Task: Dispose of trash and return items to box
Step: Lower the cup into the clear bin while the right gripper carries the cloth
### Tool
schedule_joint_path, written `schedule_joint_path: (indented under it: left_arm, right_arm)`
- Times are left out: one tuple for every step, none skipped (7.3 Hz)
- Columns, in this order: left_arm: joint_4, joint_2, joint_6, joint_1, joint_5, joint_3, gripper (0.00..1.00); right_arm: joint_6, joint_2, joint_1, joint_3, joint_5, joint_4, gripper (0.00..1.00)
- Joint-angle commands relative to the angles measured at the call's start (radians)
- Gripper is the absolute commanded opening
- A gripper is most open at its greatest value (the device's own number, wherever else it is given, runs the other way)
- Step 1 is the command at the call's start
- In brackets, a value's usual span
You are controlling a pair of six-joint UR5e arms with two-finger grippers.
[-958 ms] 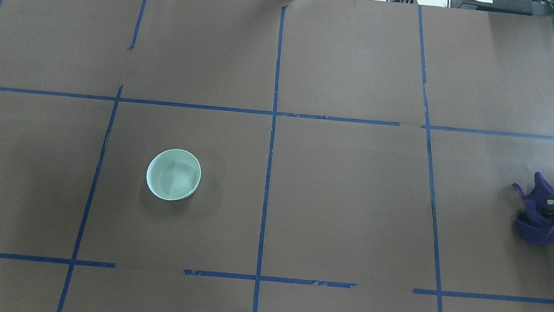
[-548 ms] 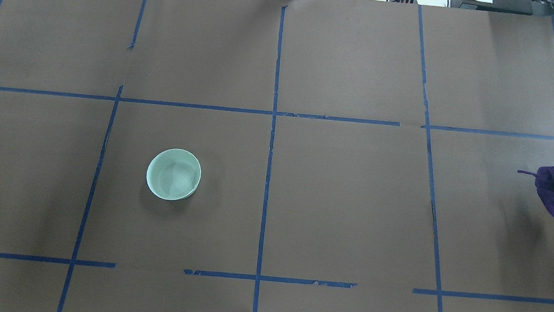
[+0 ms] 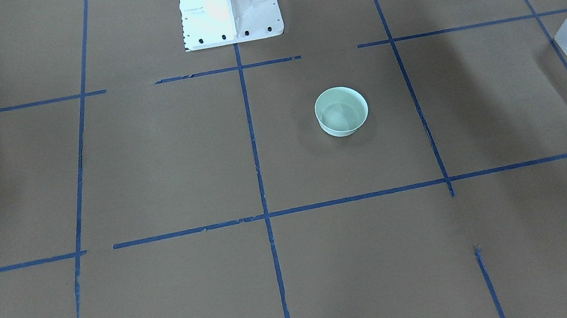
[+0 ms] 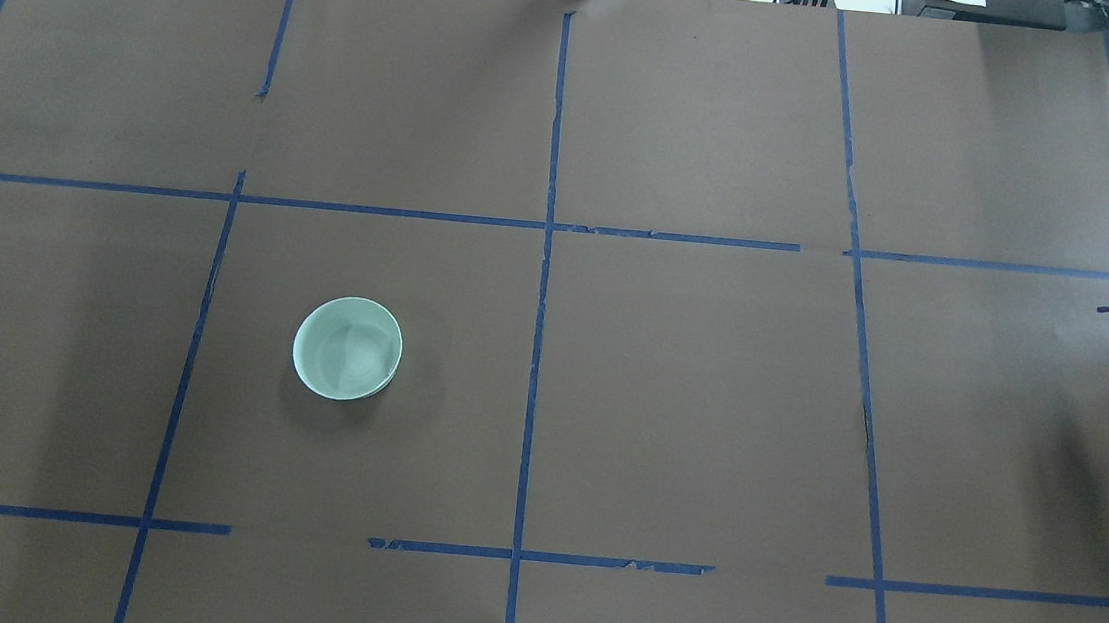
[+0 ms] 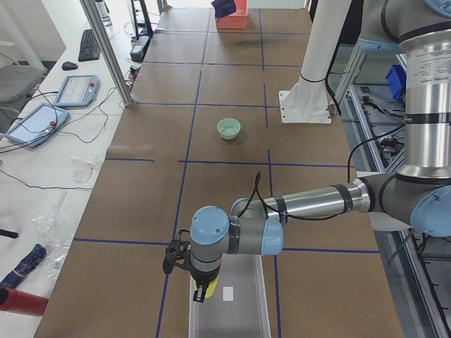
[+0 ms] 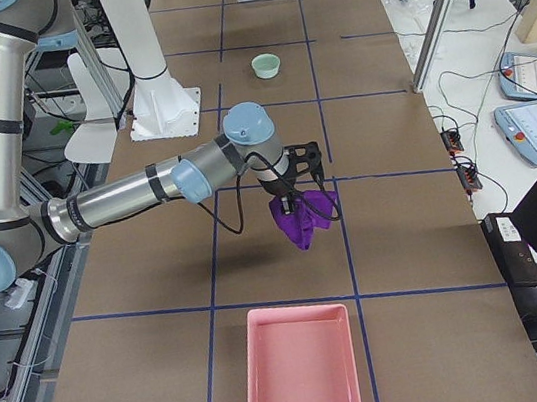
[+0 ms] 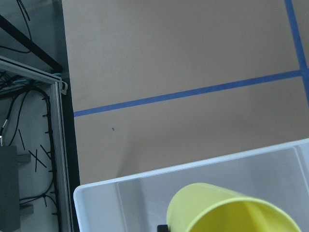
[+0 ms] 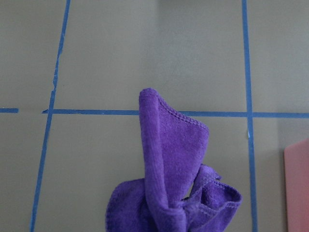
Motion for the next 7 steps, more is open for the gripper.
schedule_joint_path:
  left_arm:
    - [-0.032, 0.017, -0.004, 0.016, -0.160, 0.060, 0.00]
    - [-0.032, 0.020, -0.001, 0.042, -0.211, 0.067, 0.00]
    - [-0.034, 0.024, -0.001, 0.091, -0.260, 0.079, 0.00]
    - [-0.054, 0.024, -0.001, 0.111, -0.263, 0.093, 0.00]
    - [-0.096, 0.026, -0.001, 0.118, -0.265, 0.121, 0.00]
    - [-0.139, 0.026, -0.001, 0.125, -0.265, 0.144, 0.00]
    - [-0.173, 0.026, -0.001, 0.138, -0.263, 0.164, 0.24]
  right_arm:
    - [-0.226, 0.022, 0.152, -0.006, -0.004, -0.080, 0.00]
    - [-0.296, 0.022, 0.206, -0.009, -0.019, -0.085, 0.00]
    - [-0.336, 0.022, 0.235, -0.010, -0.039, -0.086, 0.00]
    - [-0.367, 0.024, 0.254, -0.010, -0.062, -0.085, 0.00]
    - [-0.413, 0.024, 0.286, -0.013, -0.073, -0.086, 0.00]
    - [-0.440, 0.024, 0.307, -0.010, -0.076, -0.085, 0.00]
    - [-0.442, 0.025, 0.311, -0.010, -0.080, -0.085, 0.00]
